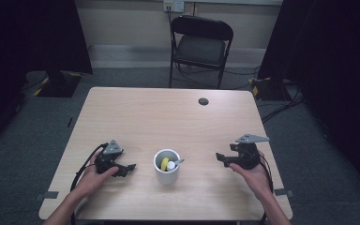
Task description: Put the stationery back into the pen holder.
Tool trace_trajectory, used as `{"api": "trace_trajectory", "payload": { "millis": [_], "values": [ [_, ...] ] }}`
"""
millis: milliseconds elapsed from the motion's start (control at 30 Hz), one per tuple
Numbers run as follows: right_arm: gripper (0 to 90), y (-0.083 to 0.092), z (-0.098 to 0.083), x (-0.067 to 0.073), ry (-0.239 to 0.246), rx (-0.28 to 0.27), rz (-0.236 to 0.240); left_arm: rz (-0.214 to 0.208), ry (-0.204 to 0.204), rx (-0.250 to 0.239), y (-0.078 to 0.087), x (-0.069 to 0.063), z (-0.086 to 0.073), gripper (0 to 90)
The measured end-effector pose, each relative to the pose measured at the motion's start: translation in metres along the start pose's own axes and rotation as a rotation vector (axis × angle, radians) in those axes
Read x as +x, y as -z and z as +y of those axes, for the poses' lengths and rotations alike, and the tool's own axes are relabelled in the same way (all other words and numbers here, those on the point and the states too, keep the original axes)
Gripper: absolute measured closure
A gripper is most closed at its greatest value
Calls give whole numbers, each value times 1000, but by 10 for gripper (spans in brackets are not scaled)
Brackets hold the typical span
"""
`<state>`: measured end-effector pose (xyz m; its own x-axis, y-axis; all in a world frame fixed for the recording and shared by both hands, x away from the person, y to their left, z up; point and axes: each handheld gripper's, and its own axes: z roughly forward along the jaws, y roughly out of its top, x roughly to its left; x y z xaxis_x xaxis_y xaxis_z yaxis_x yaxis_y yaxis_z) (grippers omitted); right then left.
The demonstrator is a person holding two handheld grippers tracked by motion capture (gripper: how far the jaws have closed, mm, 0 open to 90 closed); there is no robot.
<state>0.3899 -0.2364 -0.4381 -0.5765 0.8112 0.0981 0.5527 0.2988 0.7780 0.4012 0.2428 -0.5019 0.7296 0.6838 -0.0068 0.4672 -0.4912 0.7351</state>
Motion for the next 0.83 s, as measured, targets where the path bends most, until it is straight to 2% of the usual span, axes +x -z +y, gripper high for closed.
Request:
{"api": "trace_trajectory", "payload": {
  "millis": [133,300,400,467,600,700,833],
  "values": [
    [218,-2,-18,-9,-42,26,-24,0,0,-2,0,0,0,134],
    [187,-13,-35,-17,-51,96,-62,0,-1,-2,0,0,0,134],
    [186,-20,-43,-18,-16,134,-103,0,-2,-2,0,0,0,134],
    [200,-23,-46,-17,12,153,-154,1,-1,-1,0,0,0,134],
    [151,-25,-51,-18,10,118,-161,0,1,0,0,0,0,134],
    [135,-27,-56,-18,8,66,-162,1,-1,-2,0,0,0,133],
    [134,-26,-57,-17,0,68,-170,0,1,0,0,0,0,134]
  ]
}}
